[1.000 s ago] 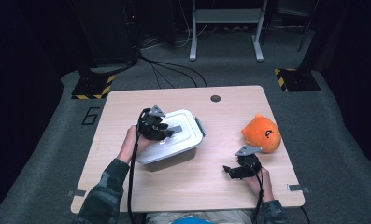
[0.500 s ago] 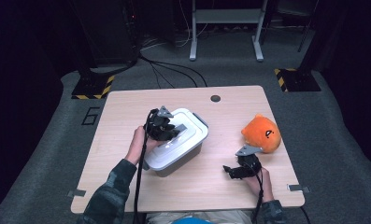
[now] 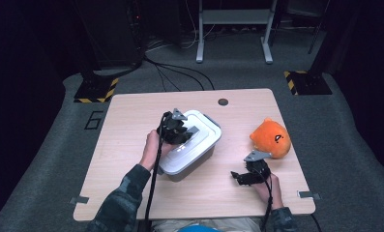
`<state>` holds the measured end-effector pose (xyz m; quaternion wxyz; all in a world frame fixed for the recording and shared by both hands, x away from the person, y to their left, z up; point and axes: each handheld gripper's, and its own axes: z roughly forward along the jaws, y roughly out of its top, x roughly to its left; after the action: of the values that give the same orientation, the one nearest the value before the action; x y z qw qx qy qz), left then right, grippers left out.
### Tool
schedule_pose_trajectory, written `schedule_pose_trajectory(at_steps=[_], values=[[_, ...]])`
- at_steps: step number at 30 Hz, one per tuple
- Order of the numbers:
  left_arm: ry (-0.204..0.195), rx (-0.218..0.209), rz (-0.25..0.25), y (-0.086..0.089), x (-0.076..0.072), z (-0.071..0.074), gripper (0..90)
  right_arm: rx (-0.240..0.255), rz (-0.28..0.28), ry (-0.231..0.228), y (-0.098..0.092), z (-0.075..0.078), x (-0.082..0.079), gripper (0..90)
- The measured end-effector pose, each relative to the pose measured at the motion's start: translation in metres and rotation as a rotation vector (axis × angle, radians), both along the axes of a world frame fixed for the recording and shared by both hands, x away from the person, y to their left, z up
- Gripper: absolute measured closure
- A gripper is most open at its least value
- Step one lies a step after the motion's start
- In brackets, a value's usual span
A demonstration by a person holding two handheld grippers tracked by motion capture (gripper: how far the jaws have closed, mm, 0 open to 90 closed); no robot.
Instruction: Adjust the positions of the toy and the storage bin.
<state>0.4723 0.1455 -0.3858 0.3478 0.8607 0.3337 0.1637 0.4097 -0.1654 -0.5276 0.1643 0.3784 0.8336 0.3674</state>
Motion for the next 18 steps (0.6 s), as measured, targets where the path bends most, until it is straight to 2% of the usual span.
schedule_pose_trajectory(at_steps=[4,15,18], values=[[0.004,0.003,0.006,-0.003,0.002,0.0,66.5,0.0,0.0,0.0,0.0,0.0,0.0,15.6],[-0.016,-0.002,0.027,-0.013,0.01,-0.001,66.4,-0.001,0.0,0.0,0.0,0.0,0.0,15.6],[-0.009,-0.008,0.033,-0.016,0.012,-0.001,66.4,0.0,-0.001,0.0,0.0,0.0,0.0,15.7]])
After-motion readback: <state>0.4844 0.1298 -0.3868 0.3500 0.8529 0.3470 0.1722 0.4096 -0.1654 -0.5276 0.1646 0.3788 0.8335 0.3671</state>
